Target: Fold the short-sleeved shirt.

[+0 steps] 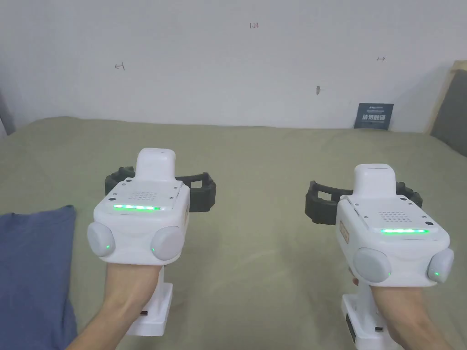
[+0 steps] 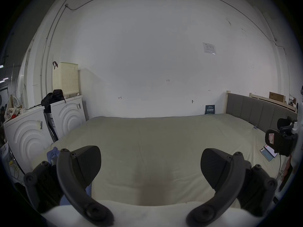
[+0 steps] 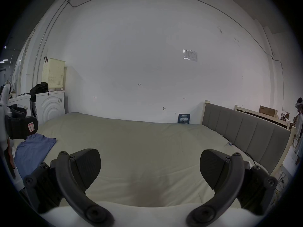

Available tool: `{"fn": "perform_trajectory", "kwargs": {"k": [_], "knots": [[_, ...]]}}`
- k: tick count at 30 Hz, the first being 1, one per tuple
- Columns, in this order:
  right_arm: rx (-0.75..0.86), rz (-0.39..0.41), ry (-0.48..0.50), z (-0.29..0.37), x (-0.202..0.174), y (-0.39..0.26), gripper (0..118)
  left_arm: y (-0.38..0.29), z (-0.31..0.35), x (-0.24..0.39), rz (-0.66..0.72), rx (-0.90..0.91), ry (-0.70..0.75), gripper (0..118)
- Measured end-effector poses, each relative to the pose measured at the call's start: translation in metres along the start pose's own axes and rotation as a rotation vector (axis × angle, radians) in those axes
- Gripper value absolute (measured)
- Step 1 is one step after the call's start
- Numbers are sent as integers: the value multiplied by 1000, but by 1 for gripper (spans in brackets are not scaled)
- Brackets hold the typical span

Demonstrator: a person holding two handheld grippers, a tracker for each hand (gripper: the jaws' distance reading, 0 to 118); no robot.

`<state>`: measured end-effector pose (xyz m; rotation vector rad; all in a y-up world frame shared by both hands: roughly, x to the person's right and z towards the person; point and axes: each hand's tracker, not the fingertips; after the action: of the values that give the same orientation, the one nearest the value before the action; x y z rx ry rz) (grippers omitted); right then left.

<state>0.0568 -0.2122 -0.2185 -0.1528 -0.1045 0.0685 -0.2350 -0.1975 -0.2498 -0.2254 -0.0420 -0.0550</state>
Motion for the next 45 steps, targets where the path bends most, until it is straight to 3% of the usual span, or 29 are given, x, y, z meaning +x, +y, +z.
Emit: {"fn": "perform_trajectory", "kwargs": {"k": [45], "knots": [[2, -9, -11, 2, 2, -5, 118, 1, 6, 5, -21, 14, -13, 118]]}}
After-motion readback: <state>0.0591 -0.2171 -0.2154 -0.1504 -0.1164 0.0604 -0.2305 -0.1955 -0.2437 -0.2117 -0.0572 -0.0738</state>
